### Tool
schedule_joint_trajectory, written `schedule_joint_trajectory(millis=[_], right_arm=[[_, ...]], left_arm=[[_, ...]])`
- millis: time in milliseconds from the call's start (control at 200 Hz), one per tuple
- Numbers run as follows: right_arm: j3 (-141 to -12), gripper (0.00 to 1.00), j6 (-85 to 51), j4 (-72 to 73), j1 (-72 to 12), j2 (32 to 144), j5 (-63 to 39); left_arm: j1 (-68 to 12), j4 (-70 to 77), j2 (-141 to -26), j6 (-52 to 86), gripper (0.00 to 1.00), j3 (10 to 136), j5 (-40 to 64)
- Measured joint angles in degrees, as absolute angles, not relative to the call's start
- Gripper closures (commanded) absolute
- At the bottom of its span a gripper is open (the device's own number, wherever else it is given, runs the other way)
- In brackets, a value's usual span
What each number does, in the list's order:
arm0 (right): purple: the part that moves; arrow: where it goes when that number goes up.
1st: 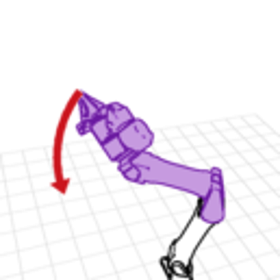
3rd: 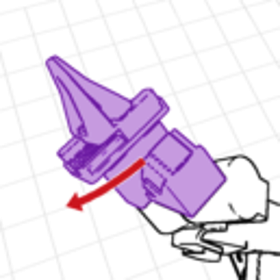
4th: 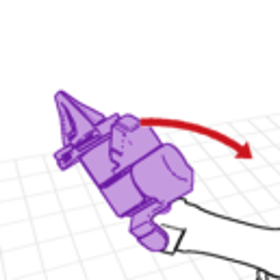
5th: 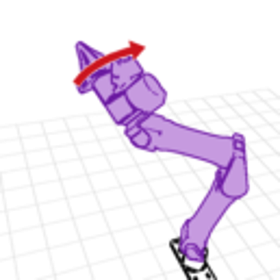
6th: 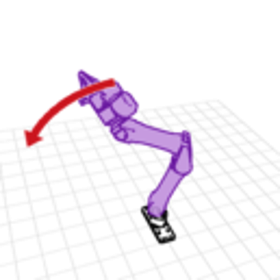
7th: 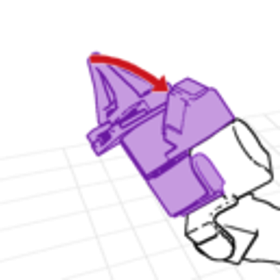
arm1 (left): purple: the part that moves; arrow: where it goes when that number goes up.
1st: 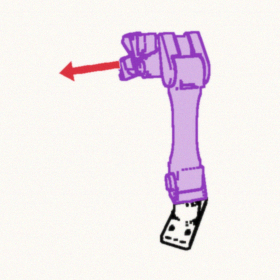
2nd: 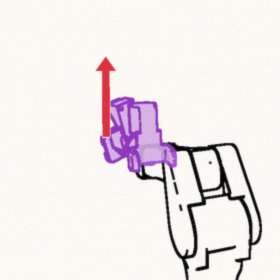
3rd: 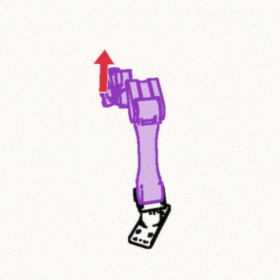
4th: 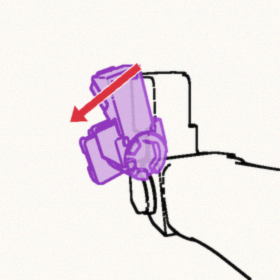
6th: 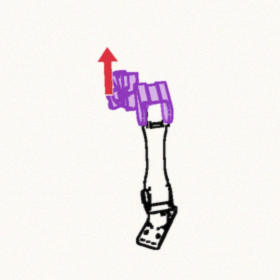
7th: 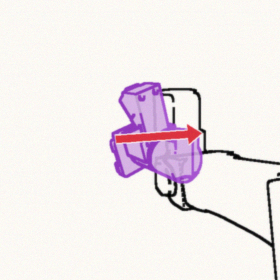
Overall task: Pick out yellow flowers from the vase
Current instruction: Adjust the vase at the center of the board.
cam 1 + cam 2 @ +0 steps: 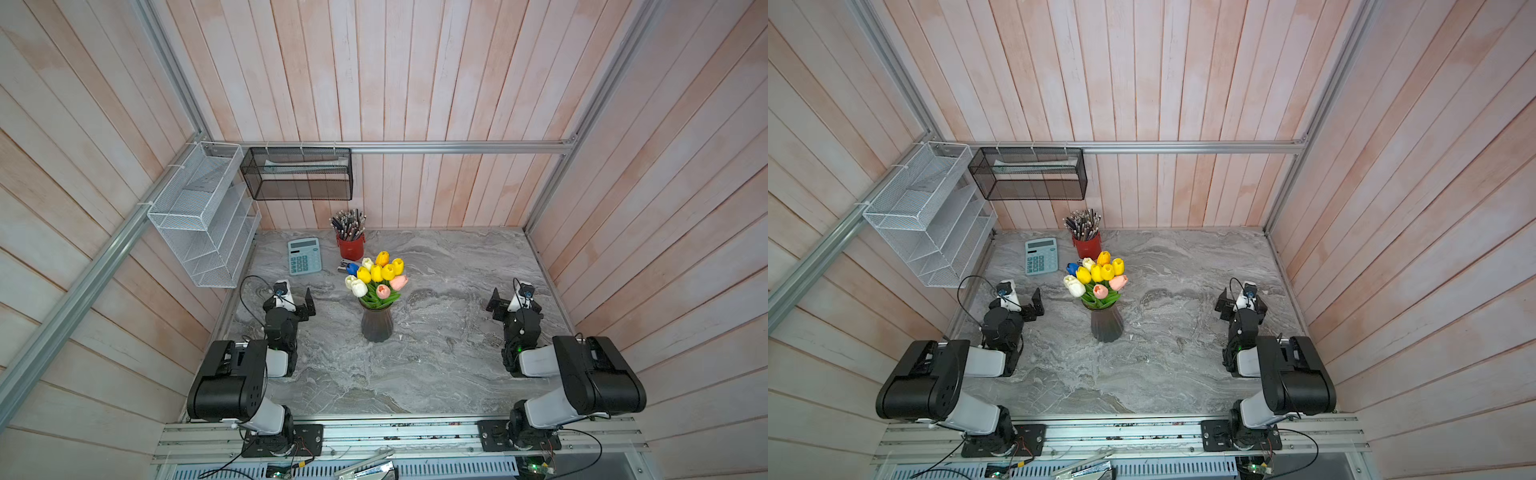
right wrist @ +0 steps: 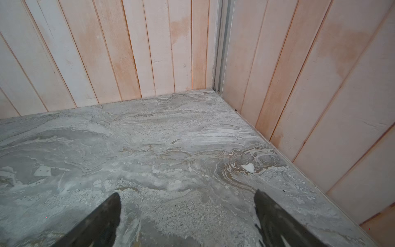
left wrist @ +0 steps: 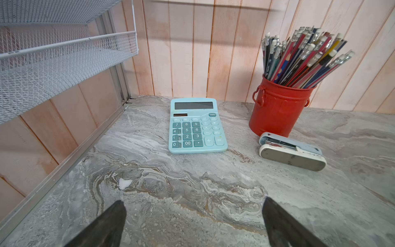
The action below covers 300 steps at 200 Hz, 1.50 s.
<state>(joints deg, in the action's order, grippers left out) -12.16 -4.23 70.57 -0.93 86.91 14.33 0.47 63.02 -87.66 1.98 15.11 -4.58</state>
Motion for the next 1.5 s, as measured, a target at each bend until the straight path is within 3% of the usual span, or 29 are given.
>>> schedule_joint_trajectory(millis=[1145,1500], right_arm=[[-12.8,0.02,-3.6,68.9,0.1,86.4,12.0],[-16.6,0.02,-3.3,54.3,0.0,70.6,5.3]], left_arm=[[0.4,63.4,-87.1,2.0,0.0,14.9,-5.1],[-3.9,46.7,-63.4,3.4,0.0,16.1,-11.5]])
